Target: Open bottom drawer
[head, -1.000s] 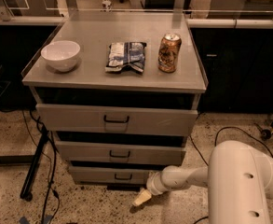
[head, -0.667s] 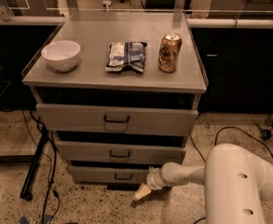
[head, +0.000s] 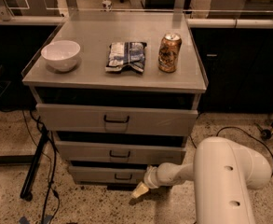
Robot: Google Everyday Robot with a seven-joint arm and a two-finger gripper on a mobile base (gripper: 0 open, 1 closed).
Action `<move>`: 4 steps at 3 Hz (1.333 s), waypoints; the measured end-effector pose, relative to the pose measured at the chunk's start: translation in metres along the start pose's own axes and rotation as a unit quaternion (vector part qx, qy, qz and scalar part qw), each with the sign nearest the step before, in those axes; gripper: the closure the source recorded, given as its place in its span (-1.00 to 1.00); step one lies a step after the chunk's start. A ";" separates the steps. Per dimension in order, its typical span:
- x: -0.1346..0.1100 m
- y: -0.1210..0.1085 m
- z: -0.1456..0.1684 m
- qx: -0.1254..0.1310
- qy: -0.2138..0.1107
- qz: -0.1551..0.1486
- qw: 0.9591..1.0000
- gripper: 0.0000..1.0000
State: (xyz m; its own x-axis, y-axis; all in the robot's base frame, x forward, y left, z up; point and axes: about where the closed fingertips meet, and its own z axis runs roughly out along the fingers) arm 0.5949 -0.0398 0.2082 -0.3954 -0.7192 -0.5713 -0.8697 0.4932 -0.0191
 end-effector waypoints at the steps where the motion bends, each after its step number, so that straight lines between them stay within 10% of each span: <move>1: -0.001 0.000 0.001 0.001 0.000 -0.001 1.000 -1.00; 4: 0.018 0.018 0.025 -0.026 0.021 0.007 0.999 -1.00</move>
Offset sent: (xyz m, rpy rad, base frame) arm -0.0038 0.0049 -0.0391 -0.0174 0.0594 0.0093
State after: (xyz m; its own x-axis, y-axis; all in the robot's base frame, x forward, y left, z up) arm 0.5797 -0.0318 0.1768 -0.4181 -0.7335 -0.5359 -0.8782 0.4772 0.0320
